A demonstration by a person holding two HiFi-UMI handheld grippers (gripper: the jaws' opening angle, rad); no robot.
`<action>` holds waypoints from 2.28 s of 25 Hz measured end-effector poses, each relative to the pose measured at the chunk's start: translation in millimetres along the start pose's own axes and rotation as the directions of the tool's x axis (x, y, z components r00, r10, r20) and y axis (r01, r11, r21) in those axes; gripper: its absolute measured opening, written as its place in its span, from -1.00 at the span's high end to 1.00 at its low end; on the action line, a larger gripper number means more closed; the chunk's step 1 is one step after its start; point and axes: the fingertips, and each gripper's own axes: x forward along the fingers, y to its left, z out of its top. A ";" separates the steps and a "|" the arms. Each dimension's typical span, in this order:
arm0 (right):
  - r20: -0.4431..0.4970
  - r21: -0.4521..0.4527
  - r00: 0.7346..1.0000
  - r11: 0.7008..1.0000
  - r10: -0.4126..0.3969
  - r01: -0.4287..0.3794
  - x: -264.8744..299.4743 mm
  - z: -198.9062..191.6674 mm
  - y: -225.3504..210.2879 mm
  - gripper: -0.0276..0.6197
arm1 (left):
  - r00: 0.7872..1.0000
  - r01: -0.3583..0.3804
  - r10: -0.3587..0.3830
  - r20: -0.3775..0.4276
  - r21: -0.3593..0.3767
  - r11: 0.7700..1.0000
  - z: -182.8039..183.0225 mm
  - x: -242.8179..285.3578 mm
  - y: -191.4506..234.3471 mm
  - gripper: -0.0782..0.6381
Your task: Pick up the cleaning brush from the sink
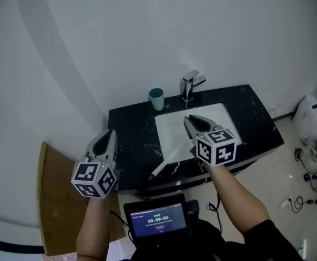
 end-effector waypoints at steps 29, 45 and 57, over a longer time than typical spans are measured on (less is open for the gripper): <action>-0.750 0.435 0.590 0.449 -0.299 0.780 161.3 -293.4 -75.2 0.39 | 0.866 0.359 -0.342 -0.364 -0.023 0.933 -188.2 213.4 83.2 0.81; -0.866 0.389 0.467 0.344 -0.179 0.855 175.5 -343.8 -65.2 0.77 | 0.862 0.341 -0.342 -0.375 -0.074 0.937 -203.3 222.2 107.9 0.81; -0.723 0.510 0.640 0.424 -0.259 0.748 157.3 -271.9 -45.8 0.78 | 0.884 0.365 -0.365 -0.291 -0.055 0.929 -164.3 178.1 100.8 0.81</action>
